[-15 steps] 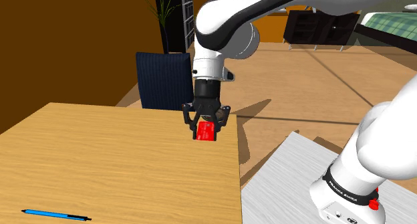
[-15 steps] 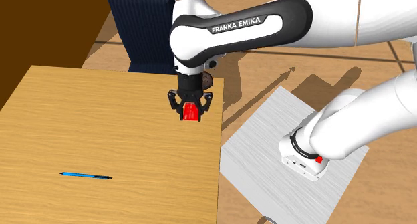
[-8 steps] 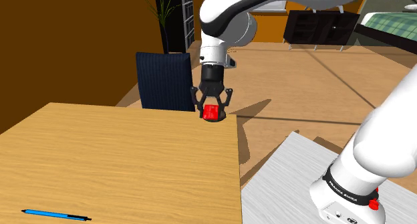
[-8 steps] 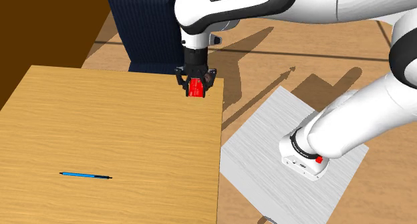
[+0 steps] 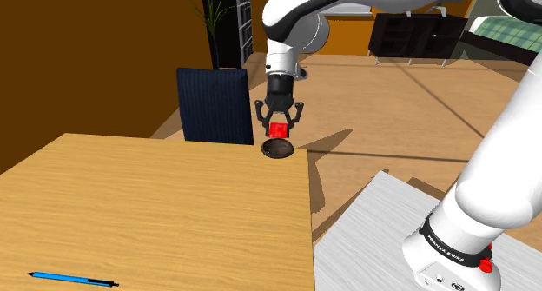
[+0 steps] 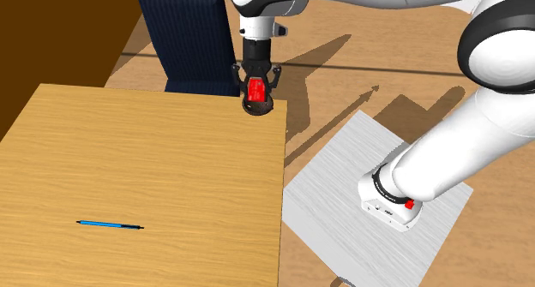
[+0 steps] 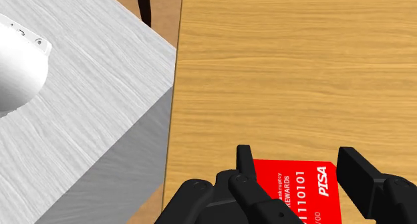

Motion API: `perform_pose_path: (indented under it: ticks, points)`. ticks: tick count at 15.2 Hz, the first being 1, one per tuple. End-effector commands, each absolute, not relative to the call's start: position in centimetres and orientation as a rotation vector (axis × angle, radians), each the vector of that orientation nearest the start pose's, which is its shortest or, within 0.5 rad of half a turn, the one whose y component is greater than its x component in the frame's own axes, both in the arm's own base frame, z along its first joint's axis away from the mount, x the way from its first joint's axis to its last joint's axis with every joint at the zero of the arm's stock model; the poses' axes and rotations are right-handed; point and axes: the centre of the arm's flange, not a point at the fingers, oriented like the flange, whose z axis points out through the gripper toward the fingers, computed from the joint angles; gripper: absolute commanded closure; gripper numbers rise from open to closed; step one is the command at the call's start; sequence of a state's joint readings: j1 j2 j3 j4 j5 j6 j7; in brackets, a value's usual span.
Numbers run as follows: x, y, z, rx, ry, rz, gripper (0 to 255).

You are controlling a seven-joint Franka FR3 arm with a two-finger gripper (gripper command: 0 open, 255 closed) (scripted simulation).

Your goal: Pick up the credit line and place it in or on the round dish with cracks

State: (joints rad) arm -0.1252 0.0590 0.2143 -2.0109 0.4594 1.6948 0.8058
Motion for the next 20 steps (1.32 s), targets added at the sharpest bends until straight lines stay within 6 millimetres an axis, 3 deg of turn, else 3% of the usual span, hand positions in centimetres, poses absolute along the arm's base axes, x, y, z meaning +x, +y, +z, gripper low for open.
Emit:
perform_pose_path:
  ticks: [1, 12, 20]
  points:
    - [51.9, 8.7, 40.0, -2.541, 1.165, 0.758, 255]
    - [51.9, 8.7, 34.1, -2.541, 1.165, 0.758, 255]
    - [51.9, 8.7, 34.1, -2.541, 1.165, 0.758, 255]
